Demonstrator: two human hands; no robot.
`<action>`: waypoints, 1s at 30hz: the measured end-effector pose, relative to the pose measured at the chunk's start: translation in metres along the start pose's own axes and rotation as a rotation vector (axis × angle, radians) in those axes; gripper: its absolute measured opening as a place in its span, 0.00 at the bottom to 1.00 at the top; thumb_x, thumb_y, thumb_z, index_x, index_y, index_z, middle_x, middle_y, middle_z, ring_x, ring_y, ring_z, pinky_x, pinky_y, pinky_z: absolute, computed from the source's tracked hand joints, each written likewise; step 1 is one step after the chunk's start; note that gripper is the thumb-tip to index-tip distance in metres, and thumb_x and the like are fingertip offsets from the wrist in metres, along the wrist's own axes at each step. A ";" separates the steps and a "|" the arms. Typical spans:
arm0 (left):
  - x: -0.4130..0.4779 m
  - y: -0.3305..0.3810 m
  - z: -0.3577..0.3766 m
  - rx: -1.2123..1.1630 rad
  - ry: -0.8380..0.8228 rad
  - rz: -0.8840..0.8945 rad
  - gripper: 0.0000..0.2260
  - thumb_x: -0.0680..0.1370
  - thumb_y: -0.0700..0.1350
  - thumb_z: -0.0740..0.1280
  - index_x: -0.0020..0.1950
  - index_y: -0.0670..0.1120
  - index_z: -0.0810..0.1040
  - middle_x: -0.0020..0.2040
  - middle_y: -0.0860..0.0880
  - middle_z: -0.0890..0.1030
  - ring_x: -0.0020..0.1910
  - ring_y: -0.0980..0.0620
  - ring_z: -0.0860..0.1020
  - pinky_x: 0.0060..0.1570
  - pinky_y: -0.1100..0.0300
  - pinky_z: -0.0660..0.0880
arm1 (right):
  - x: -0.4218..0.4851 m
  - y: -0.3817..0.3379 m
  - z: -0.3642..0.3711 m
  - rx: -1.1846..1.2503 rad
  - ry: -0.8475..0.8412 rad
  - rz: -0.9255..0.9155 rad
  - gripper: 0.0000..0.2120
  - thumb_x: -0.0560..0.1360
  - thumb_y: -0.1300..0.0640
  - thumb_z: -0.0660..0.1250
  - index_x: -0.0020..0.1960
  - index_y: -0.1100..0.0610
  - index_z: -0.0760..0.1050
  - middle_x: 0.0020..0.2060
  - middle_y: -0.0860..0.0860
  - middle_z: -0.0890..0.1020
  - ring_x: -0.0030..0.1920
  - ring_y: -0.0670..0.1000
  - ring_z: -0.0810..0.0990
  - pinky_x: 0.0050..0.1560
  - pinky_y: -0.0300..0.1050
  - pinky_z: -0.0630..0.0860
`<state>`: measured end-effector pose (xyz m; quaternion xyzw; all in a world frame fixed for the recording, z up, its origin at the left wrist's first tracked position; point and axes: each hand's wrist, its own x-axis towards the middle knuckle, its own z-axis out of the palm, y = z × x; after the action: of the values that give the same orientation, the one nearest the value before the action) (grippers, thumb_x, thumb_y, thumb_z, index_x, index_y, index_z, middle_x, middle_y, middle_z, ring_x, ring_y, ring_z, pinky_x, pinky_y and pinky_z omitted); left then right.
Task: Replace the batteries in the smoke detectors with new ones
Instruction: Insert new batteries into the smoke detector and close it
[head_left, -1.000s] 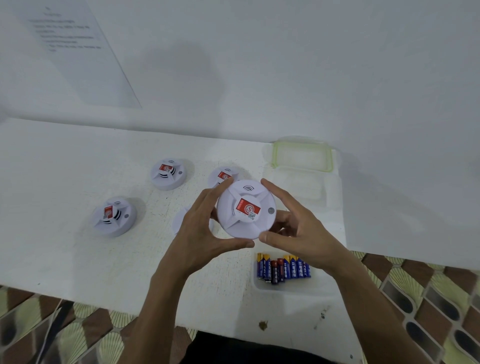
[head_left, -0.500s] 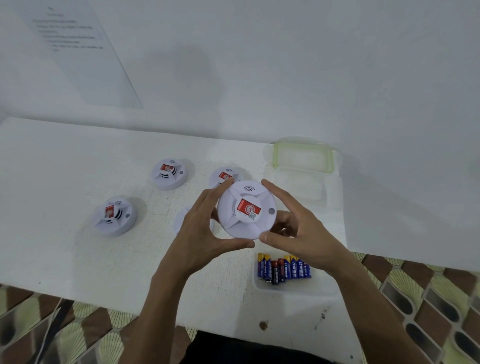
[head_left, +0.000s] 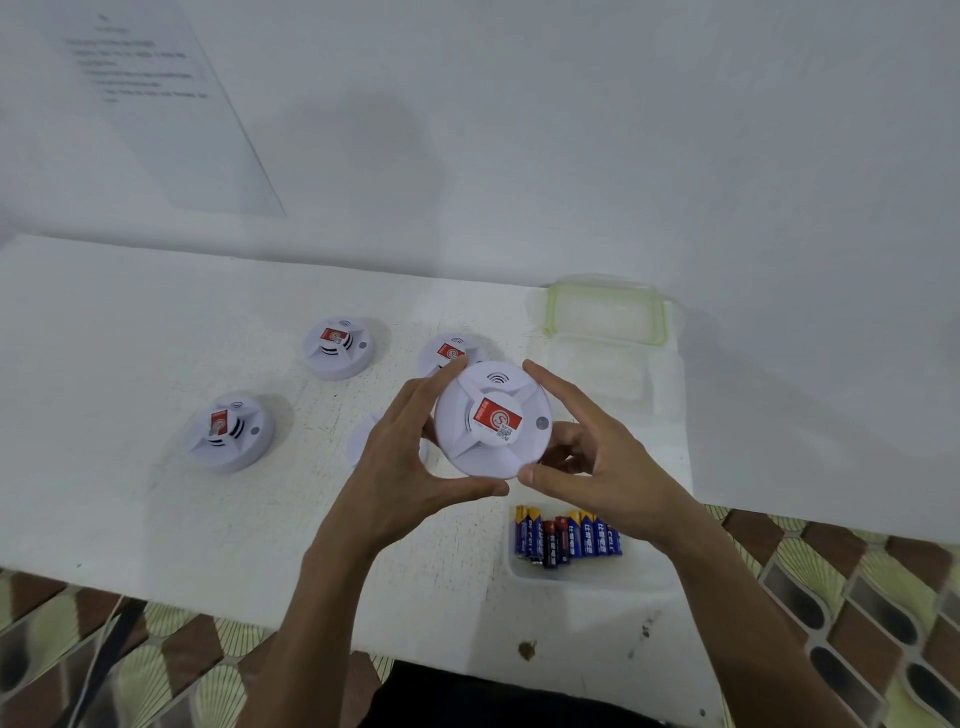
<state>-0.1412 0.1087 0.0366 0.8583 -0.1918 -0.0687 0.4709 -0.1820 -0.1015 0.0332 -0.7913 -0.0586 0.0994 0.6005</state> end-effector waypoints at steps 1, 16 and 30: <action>0.000 0.000 0.000 -0.001 -0.001 -0.001 0.45 0.59 0.57 0.79 0.71 0.64 0.59 0.66 0.61 0.68 0.62 0.65 0.68 0.58 0.73 0.66 | 0.000 0.000 0.000 -0.003 -0.001 -0.001 0.40 0.74 0.60 0.72 0.75 0.36 0.54 0.46 0.52 0.84 0.43 0.49 0.82 0.50 0.43 0.79; 0.000 -0.002 -0.001 -0.005 -0.013 0.003 0.45 0.60 0.56 0.79 0.71 0.65 0.59 0.65 0.62 0.67 0.59 0.71 0.67 0.56 0.79 0.65 | -0.001 0.000 0.001 -0.009 0.006 0.004 0.40 0.74 0.60 0.73 0.74 0.35 0.55 0.43 0.52 0.84 0.43 0.51 0.81 0.51 0.43 0.79; 0.003 -0.011 -0.019 0.017 -0.039 -0.003 0.45 0.61 0.55 0.80 0.70 0.67 0.57 0.65 0.63 0.66 0.62 0.65 0.66 0.57 0.75 0.65 | 0.010 -0.007 0.015 -0.054 0.014 0.018 0.44 0.71 0.59 0.75 0.75 0.35 0.53 0.44 0.48 0.84 0.42 0.49 0.82 0.51 0.45 0.81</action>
<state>-0.1298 0.1279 0.0379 0.8612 -0.2002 -0.0846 0.4595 -0.1758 -0.0839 0.0349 -0.8084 -0.0497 0.0976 0.5784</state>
